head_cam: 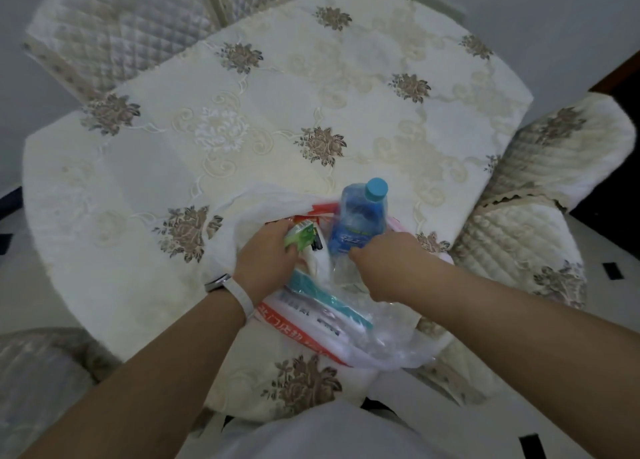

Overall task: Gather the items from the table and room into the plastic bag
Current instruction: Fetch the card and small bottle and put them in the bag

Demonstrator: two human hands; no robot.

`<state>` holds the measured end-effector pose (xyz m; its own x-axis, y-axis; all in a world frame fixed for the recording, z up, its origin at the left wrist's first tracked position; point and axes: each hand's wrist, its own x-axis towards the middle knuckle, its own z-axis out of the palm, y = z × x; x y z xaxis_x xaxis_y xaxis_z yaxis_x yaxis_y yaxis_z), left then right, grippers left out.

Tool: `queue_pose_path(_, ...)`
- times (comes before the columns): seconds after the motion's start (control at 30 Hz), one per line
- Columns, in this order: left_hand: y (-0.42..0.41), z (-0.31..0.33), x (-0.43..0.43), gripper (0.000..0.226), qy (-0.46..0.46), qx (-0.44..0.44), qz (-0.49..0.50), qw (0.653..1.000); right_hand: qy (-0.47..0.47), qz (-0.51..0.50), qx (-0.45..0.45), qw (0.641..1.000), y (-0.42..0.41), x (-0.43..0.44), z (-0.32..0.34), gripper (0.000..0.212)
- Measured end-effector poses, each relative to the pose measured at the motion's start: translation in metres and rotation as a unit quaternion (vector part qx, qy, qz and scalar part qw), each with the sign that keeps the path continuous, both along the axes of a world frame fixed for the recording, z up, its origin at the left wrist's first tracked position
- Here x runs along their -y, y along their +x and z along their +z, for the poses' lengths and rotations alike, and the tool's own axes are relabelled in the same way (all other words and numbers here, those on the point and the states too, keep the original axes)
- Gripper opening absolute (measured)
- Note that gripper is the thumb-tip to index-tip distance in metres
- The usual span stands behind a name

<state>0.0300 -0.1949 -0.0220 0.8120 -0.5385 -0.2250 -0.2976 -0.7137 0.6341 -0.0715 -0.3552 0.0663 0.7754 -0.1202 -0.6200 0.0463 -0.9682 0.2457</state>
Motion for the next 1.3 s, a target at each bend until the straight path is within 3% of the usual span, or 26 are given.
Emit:
queue_pose_path(0.2, 0.001, -0.004, -0.013, 0.037, -0.035, -0.014, -0.022, 0.999, -0.157, 0.104, -0.058, 0.980, 0.005, -0.040, -0.007, 0.021)
queue_pose_path(0.3, 0.003, -0.006, -0.018, 0.039, -0.047, -0.019, -0.035, 0.998, -0.195, 0.091, -0.076, 0.974, 0.002, -0.054, -0.013, 0.025)
queue_pose_path(0.57, 0.006, -0.008, -0.026, 0.040, -0.083, -0.031, -0.064, 0.994, -0.211, 0.099, -0.035, 0.972, 0.002, -0.056, -0.029, 0.044)
queue_pose_path(0.77, 0.013, -0.005, -0.020, 0.046, -0.109, -0.016, -0.060, 0.992, -0.152, 0.148, 0.047, 0.976, -0.018, -0.052, -0.022, 0.035)
queue_pose_path(0.87, 0.008, 0.000, -0.022, 0.048, -0.125, 0.013, -0.089, 0.988, -0.143, 0.167, 0.134, 0.966, -0.034, -0.054, -0.020, 0.030)
queue_pose_path(1.0, -0.007, 0.003, -0.030, 0.049, -0.124, 0.077, -0.125, 0.981, -0.096, 0.111, 0.241, 0.959, -0.058, -0.061, -0.031, 0.019)
queue_pose_path(1.3, -0.079, 0.024, -0.047, 0.045, -0.115, 0.134, -0.236, 0.956, -0.030, -0.121, 0.354, 0.927, -0.124, -0.063, -0.031, 0.031)
